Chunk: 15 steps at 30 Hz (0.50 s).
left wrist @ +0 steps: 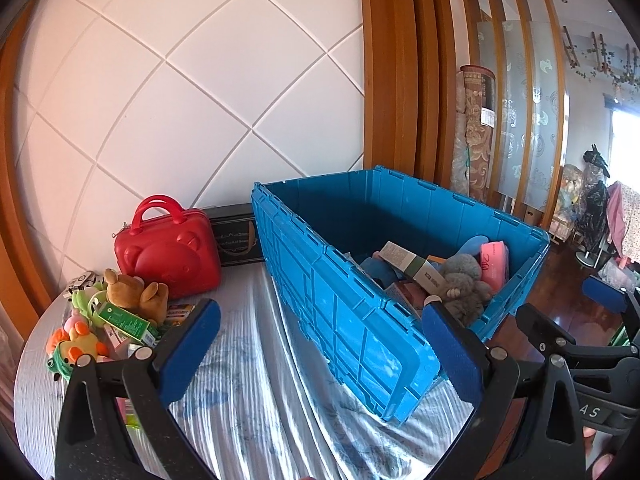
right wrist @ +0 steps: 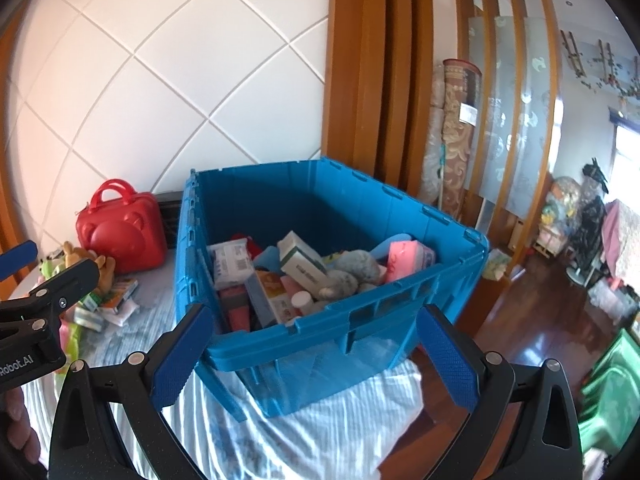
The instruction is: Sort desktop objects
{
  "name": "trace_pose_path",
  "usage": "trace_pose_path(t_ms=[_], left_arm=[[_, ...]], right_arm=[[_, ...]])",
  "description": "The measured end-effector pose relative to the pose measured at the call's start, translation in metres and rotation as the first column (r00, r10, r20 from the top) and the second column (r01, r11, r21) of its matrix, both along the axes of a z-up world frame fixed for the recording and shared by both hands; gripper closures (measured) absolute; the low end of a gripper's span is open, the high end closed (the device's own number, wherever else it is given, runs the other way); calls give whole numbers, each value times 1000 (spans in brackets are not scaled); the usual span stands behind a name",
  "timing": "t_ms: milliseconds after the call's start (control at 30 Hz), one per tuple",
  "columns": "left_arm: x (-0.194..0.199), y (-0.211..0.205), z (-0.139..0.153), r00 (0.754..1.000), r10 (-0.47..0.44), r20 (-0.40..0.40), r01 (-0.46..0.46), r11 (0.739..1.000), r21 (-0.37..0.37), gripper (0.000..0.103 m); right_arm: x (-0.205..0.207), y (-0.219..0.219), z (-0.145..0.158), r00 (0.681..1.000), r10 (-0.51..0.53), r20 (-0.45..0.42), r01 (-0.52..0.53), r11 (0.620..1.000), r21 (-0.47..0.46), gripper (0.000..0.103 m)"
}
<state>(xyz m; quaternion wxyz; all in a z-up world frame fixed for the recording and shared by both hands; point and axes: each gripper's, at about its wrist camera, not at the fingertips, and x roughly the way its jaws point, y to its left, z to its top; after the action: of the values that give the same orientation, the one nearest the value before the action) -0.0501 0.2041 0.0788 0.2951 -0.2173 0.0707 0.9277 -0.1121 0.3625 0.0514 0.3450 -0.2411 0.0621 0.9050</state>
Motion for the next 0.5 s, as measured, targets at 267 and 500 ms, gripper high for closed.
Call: trace_pose_path(t_ms=[267,500], left_arm=[[-2,2,-2,1000,-1,12,1,1000,0,1],[-3,4,-3,1000,3,14,-3,1000,0,1]], right_arm=[[-2,5,-3,1000,-2,14,2,1000,-4,0],[-3,8,-6,1000,4,28,-4,1000,-6,0]])
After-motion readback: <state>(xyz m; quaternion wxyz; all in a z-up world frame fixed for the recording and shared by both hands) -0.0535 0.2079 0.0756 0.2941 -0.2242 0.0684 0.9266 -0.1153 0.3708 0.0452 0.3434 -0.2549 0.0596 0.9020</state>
